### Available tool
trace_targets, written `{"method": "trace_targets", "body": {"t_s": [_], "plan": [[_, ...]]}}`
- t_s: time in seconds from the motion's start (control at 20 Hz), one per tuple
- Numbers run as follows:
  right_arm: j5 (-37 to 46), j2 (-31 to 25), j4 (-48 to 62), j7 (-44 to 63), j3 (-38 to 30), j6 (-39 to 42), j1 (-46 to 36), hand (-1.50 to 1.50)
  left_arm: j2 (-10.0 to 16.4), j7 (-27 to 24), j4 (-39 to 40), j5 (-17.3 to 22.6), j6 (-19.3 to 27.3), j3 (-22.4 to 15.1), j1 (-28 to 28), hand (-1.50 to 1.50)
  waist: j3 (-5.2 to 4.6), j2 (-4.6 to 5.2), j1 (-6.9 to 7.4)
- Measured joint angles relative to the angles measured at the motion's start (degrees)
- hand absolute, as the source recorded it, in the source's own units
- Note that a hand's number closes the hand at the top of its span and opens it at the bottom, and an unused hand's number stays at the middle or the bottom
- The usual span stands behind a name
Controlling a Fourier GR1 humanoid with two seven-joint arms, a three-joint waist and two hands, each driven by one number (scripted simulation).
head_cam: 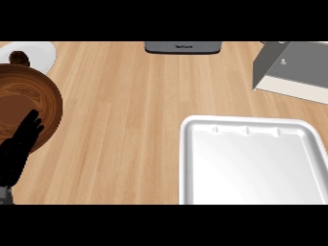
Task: Pick the pear from the tray and place it in the tiered shelf
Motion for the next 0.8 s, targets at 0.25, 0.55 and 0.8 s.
{"method": "trace_targets", "body": {"t_s": [0.25, 0.55, 0.8], "plan": [[-4.2, -7.6, 1.0, 0.6, -4.6, 5.3, 0.4, -1.5, 0.1, 1.0, -0.7, 0.1, 0.2, 0.4, -0.2, 0.0, 0.01, -0.08, -0.5], [-6.2, -19.8, 4.9, 0.9, -8.4, 11.8, 4.4, -1.5, 0.0, 0.7, -1.2, 0.1, 0.1, 0.8, 0.8, 0.0, 0.06, -0.02, -0.87], [-7.2, -30.0, 9.4, -1.5, -10.7, 20.7, 10.1, -1.5, 0.0, -0.4, -0.6, 0.1, -0.2, 1.4, 1.7, 0.0, 0.17, -0.08, -1.56]]}}
